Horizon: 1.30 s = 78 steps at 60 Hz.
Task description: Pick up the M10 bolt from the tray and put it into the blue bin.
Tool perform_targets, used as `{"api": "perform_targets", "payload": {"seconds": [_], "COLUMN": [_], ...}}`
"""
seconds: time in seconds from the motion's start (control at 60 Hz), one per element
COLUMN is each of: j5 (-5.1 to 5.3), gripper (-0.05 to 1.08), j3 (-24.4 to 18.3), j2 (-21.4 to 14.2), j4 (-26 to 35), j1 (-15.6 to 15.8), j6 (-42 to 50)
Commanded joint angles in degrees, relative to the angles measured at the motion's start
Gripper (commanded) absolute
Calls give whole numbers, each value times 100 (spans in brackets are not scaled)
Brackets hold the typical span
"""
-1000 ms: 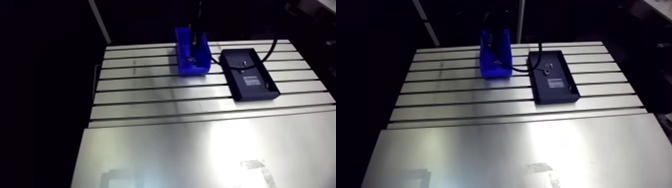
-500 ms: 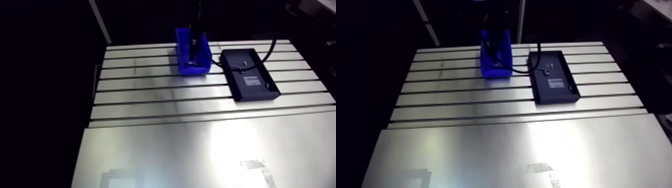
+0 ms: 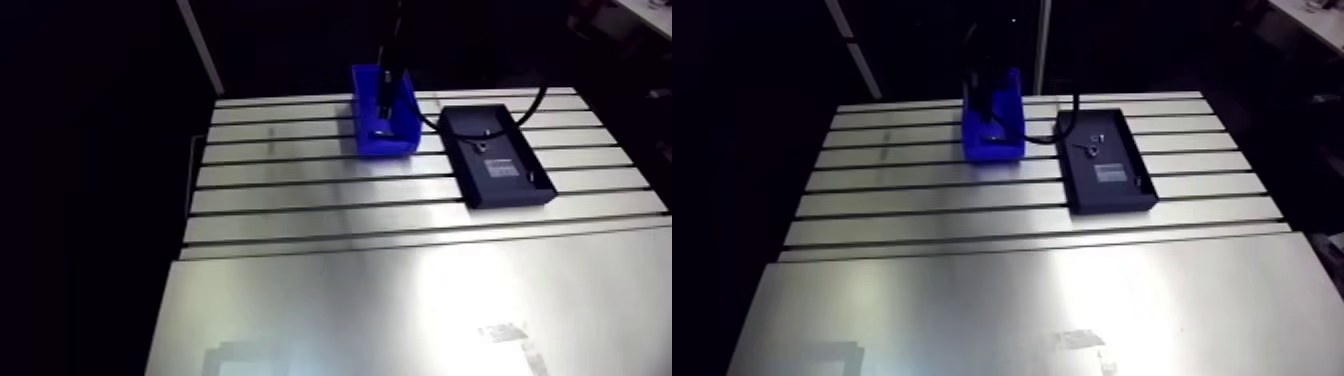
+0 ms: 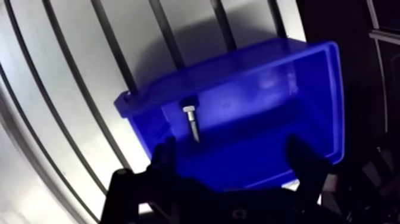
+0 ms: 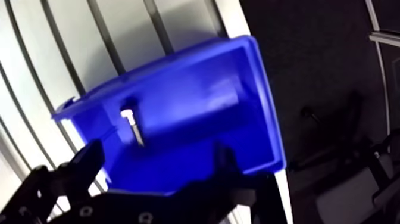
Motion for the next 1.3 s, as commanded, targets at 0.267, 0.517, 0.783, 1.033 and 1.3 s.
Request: {"api": "perform_targets", "payload": {"seconds": [0.267,0.517,0.783,1.033,1.3], "j5": [-40,-118,-170,-102,-93], "gripper": [1,1,1,1,1], "j3": [-52,-282,-799,-1275,-1565], "j2": [-547,-881,-1058,-1124,-1318], "j4": [559,1334,2078,2818,3327], "j1": [42,133,116,123,163], "j6": [640,1141,2611,4352,6002]}}
